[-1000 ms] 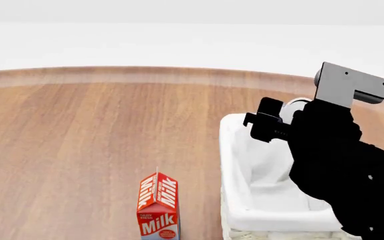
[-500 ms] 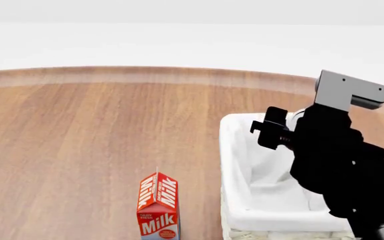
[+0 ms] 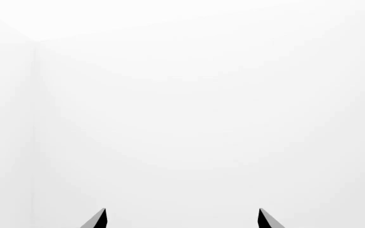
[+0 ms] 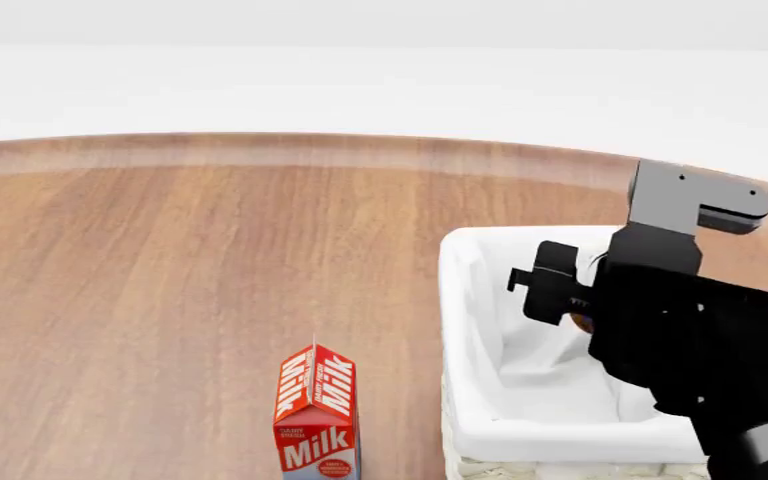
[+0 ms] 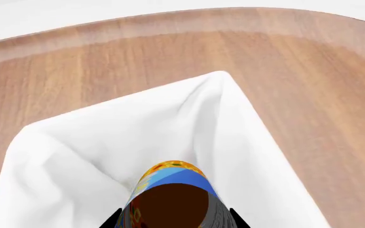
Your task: Pick up the alphabet soup and the tomato sauce, and put them in the basket.
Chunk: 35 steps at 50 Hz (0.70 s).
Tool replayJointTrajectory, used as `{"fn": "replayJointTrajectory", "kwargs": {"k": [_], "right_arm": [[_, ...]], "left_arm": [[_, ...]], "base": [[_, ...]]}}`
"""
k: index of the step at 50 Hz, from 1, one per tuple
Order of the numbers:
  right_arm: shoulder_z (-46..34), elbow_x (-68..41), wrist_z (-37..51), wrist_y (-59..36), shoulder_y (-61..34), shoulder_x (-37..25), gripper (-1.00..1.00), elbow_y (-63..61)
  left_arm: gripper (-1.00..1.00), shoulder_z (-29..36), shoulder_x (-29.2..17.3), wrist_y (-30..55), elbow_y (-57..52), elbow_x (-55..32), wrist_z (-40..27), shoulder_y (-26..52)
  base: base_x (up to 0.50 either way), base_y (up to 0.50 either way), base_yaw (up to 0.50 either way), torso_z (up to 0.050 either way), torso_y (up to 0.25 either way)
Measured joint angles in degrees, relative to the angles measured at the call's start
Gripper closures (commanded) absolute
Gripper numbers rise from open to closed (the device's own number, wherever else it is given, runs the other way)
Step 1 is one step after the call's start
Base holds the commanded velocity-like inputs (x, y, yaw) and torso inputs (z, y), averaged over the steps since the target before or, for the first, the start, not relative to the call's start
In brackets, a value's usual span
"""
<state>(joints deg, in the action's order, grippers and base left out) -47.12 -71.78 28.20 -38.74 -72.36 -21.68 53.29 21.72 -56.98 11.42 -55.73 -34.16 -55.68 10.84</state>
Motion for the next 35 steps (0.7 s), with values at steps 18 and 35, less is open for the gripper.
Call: {"fn": "replayJointTrajectory", "kwargs": {"k": [18, 35], "right_arm": [[-2.2, 1.2, -1.6, -3.8, -0.9, 0.9, 1.00, 3.2], [-3.3, 2.0, -2.6, -4.8, -0.8, 1.6, 1.00, 3.7]], "left_arm": [[-1.00, 0.3, -0.2, 0.3, -0.1, -0.4, -0.1, 0.6], [-1.00, 0.4, -0.5, -0.3, 0.1, -0.3, -0.3, 0.4]], "base": [[0.00, 0.00, 0.00, 0.001, 0.001], [0.00, 0.00, 0.00, 0.000, 0.001]]}}
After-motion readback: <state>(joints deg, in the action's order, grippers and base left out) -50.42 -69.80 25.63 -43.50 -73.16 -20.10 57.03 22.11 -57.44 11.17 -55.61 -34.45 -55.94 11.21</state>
